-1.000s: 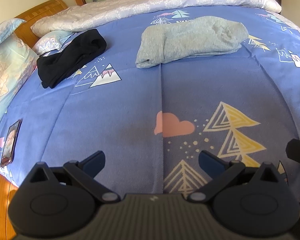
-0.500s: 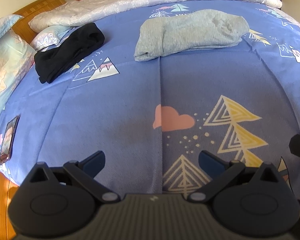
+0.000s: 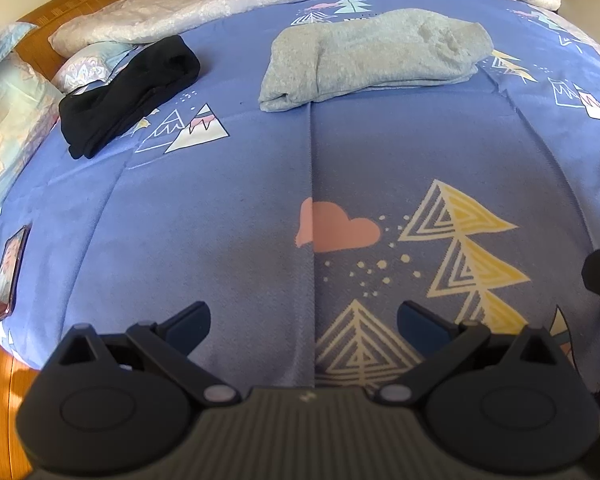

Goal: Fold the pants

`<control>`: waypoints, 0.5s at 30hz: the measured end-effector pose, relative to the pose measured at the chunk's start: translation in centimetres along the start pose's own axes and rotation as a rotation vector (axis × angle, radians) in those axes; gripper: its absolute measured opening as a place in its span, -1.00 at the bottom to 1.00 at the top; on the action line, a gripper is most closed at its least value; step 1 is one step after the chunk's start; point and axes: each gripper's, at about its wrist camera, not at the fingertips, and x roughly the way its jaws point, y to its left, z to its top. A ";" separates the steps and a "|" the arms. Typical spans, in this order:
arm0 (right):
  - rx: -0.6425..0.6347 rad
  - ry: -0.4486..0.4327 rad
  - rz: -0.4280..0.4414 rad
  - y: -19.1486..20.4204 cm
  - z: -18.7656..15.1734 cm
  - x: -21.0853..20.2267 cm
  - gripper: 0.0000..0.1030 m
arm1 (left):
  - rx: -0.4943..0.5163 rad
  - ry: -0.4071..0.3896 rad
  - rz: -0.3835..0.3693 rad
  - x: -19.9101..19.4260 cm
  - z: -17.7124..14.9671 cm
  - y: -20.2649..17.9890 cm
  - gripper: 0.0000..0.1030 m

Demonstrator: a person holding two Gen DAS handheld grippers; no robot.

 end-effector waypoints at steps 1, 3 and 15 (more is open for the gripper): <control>0.000 0.002 0.001 -0.1 0.0 0.0 1.00 | -0.001 0.000 0.000 0.0 0.0 0.0 1.00; 0.002 0.005 0.001 -0.2 0.1 0.1 1.00 | -0.003 -0.001 0.002 0.0 0.0 0.1 1.00; 0.000 0.013 0.002 -0.2 0.1 0.3 1.00 | -0.009 0.003 0.007 0.1 -0.1 0.2 1.00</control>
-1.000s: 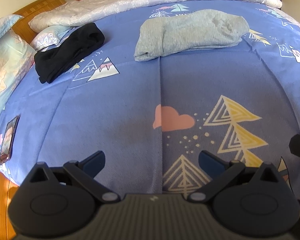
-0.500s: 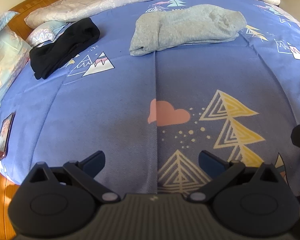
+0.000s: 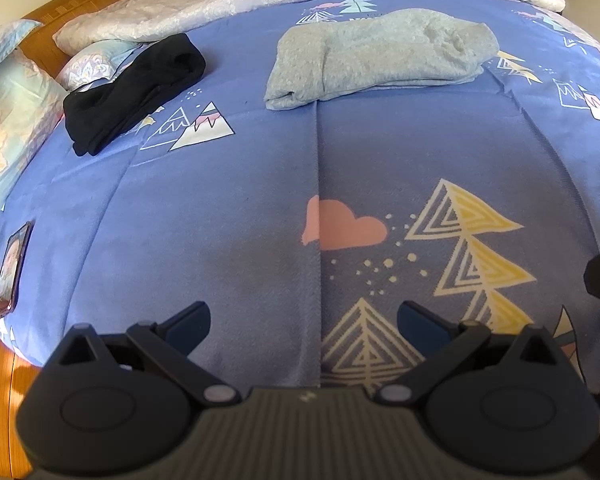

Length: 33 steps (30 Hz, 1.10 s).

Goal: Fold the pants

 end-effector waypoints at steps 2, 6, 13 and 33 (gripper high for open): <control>0.000 0.002 0.000 0.0 0.0 0.0 1.00 | -0.001 0.004 -0.001 0.1 0.0 0.1 1.00; -0.001 0.005 0.001 0.0 0.0 0.1 1.00 | -0.007 0.010 -0.002 0.2 0.0 0.1 1.00; 0.002 0.010 0.001 -0.1 -0.1 0.1 1.00 | -0.008 0.022 -0.007 0.5 -0.1 0.1 1.00; -0.001 0.011 0.001 -0.1 -0.3 0.2 1.00 | -0.015 -0.004 -0.067 0.2 0.0 0.2 1.00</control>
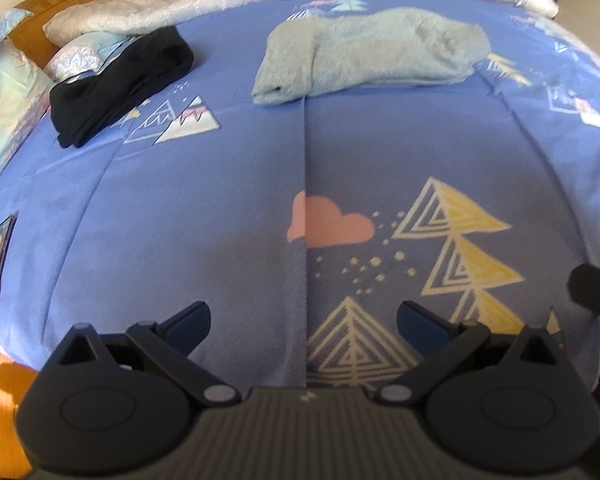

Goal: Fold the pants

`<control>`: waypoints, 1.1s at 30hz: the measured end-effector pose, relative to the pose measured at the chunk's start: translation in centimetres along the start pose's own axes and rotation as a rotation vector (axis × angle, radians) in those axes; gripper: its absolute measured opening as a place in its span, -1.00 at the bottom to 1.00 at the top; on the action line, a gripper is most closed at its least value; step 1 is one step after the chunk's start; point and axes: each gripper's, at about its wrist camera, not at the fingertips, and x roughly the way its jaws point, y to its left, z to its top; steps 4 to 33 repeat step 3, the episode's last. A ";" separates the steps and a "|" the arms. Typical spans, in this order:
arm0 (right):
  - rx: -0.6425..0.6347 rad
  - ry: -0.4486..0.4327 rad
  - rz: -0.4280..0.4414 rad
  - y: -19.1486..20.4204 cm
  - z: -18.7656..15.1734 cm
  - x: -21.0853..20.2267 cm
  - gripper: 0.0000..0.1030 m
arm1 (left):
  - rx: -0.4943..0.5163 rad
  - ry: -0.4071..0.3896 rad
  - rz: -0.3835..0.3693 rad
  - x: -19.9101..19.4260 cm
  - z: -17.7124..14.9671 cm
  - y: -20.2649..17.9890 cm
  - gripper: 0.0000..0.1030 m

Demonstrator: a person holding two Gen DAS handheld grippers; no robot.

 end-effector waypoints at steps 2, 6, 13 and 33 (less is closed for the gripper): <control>-0.004 -0.008 0.000 0.0 0.0 0.0 1.00 | -0.002 -0.017 -0.020 -0.1 0.3 0.0 1.00; -0.008 -0.016 0.001 0.1 -0.1 -0.1 1.00 | -0.003 -0.021 -0.030 -0.1 0.4 0.0 1.00; -0.008 -0.016 0.001 0.1 -0.1 -0.1 1.00 | -0.003 -0.021 -0.030 -0.1 0.4 0.0 1.00; -0.008 -0.016 0.001 0.1 -0.1 -0.1 1.00 | -0.003 -0.021 -0.030 -0.1 0.4 0.0 1.00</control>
